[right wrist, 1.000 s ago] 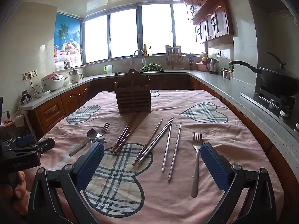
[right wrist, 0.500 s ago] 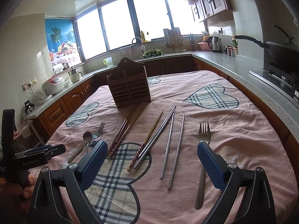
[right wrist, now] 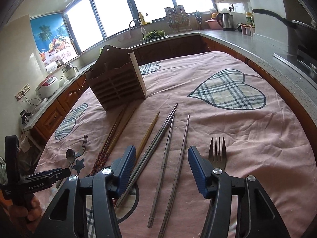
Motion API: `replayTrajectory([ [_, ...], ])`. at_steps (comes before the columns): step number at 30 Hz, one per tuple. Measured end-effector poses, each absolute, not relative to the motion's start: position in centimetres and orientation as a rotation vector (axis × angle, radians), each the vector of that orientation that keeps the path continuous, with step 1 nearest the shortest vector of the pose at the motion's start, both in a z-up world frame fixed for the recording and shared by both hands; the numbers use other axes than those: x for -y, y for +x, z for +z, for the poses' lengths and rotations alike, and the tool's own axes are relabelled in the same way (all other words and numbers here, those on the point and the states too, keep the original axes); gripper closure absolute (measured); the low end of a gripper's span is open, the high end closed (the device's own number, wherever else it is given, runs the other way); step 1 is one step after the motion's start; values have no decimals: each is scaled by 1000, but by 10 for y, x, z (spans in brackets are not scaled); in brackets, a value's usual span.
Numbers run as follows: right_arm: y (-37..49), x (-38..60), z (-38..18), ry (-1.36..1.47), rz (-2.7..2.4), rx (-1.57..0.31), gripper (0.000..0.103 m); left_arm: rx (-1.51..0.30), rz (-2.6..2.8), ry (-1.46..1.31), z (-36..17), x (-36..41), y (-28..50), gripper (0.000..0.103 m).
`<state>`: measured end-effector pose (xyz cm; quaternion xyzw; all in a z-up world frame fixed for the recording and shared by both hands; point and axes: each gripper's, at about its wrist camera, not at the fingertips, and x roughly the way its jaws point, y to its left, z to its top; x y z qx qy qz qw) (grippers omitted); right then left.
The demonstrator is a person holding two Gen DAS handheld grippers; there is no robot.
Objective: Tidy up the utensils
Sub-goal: 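Close left tool on the spoon handle while right tool grasps a steel chopstick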
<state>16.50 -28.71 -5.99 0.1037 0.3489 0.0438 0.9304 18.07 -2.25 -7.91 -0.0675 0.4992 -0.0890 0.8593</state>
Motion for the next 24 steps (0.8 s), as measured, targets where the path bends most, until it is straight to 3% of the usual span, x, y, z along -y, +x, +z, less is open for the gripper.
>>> replayTrajectory([
  [5,188,291,-71,218,88,-763,57,-1062,-184,-116,-83,27,190,69],
  [11,224,298,-89,220,78,-838,72,-1072,-204,-96,-83,29,197,94],
  [21,272,317,-105,186,-11,-901,76,-1062,-241,-79,-83,32,202,96],
  [22,273,316,-104,174,-14,-907,79,-1063,-245,-80,-83,31,202,97],
  [23,275,315,-104,158,-16,-909,92,-1063,-248,-83,-82,31,203,97],
  [24,276,313,-104,150,-15,-912,96,-1062,-253,-87,-82,31,204,97],
])
